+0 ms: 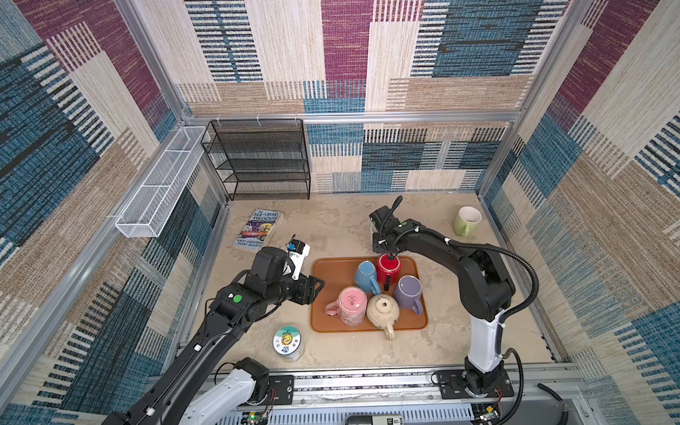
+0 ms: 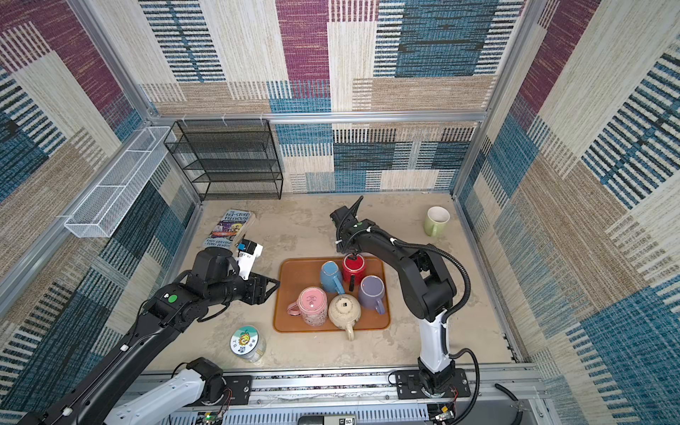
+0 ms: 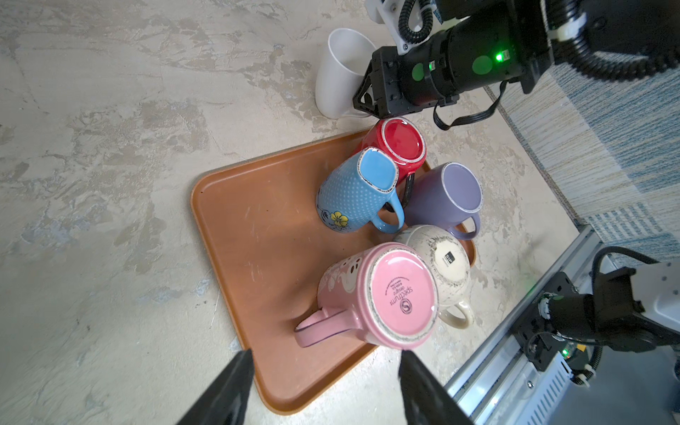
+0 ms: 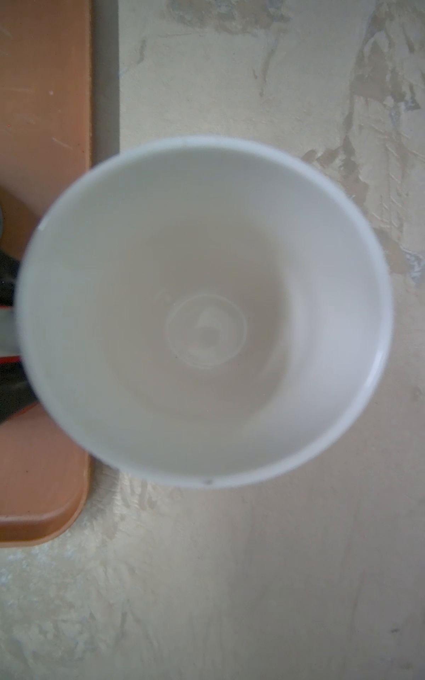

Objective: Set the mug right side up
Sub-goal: 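Carry the upright white mug with the right gripper toward the light green mug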

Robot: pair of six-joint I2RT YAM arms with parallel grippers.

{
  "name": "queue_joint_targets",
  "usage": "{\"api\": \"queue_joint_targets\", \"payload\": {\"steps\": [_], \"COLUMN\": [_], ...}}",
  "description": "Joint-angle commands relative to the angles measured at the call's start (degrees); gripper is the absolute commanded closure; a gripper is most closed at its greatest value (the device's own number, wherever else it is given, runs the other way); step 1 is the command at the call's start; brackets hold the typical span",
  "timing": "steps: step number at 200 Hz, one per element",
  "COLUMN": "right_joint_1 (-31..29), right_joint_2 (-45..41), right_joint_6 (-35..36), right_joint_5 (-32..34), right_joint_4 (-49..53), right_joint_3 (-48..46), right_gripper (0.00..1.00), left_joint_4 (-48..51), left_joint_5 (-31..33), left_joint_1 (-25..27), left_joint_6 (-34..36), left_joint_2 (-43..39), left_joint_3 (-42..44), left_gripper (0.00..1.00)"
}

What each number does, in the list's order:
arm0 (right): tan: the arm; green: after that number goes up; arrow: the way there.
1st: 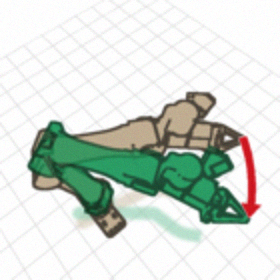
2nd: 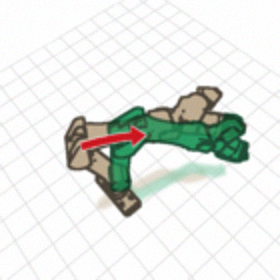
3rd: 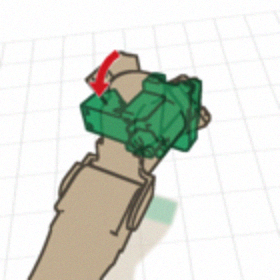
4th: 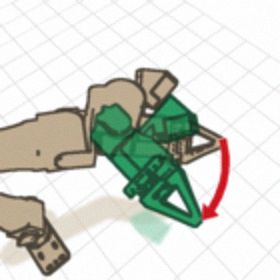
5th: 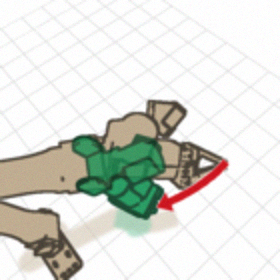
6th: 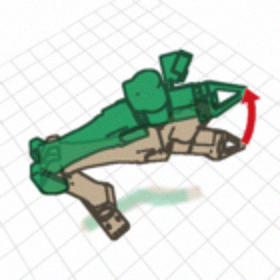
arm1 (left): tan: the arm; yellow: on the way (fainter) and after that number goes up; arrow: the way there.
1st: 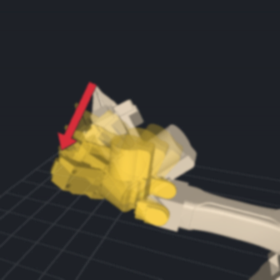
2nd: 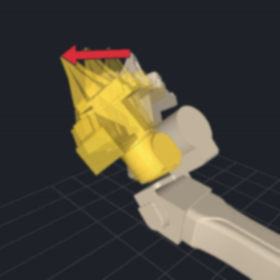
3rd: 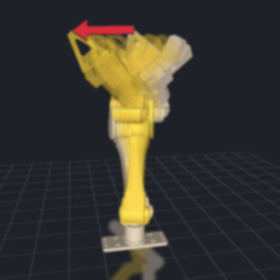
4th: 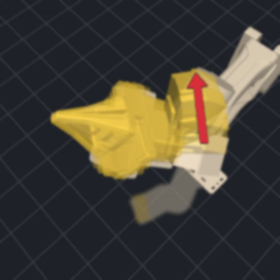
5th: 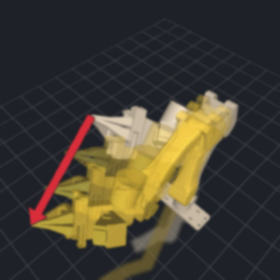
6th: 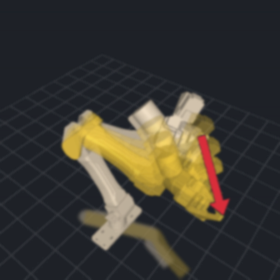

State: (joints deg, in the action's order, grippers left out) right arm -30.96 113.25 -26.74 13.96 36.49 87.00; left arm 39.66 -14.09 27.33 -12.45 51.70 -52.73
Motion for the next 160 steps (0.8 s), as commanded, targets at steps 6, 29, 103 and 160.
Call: {"api": "queue_joint_targets", "payload": {"steps": [6, 29, 103, 160], "right_joint_1": [0.5, 0.8, 2.2, 3.6], "right_joint_2": [0.6, 1.1, 1.4, -2.4], "right_joint_6": [0.5, 0.8, 2.4, 6.7], "right_joint_5": [0.5, 0.7, 0.1, 0.7], "right_joint_4": [0.8, 1.3, 1.6, 1.4], "right_joint_3": [1.5, 2.5, 3.0, 1.3], "right_gripper": [0.74, 0.76, 0.93, 1.0], "left_joint_4": [-0.8, -0.8, -1.0, -1.2], "left_joint_5": [-0.8, -0.8, -1.3, -2.3], "left_joint_1": [-0.1, -0.3, -0.7, -0.8], "left_joint_6": [0.1, 0.2, 0.2, 0.2], "left_joint_2": [-0.3, -0.2, -0.1, 0.2], "left_joint_3": [0.1, 0.1, 0.2, 0.3], "left_gripper": [0.33, 0.33, 0.33, 0.33]}}
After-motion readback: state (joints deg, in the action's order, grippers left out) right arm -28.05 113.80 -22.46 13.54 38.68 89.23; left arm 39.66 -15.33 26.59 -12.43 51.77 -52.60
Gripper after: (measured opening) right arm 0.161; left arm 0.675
